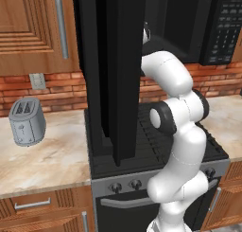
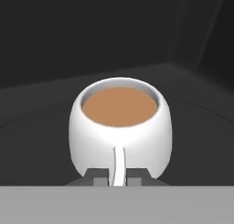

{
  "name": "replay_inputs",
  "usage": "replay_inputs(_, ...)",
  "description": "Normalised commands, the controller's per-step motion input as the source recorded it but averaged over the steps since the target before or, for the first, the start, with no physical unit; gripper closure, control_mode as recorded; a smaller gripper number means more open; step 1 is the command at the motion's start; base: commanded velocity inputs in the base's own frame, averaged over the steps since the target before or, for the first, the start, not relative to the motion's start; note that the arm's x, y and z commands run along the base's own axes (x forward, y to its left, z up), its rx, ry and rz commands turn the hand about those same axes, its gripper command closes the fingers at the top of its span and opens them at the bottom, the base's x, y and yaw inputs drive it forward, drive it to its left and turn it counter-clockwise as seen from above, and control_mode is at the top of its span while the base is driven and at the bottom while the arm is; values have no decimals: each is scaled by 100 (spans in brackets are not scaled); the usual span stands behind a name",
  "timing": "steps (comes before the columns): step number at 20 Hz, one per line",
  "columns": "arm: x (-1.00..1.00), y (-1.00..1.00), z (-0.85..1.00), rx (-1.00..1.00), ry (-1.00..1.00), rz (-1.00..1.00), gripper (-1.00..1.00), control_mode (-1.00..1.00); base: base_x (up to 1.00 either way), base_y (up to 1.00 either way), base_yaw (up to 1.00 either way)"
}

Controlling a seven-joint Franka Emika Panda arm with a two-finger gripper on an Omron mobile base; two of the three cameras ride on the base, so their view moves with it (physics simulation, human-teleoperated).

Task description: Pick the cup of tea, navigate to the dining table, and place it on the saucer.

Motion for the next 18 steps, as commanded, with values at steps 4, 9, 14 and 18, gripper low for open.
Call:
replay_inputs(4,6,2,0,0,5,0,100,-100,0,0,0)
replay_inputs(9,0,0,0,0,0,0,100,-100,0,0,0)
replay_inputs(14,0,0,0,0,0,0,100,-100,0,0,0)
replay_inputs(18,-3,0,0,0,0,0,100,-100,0,0,0)
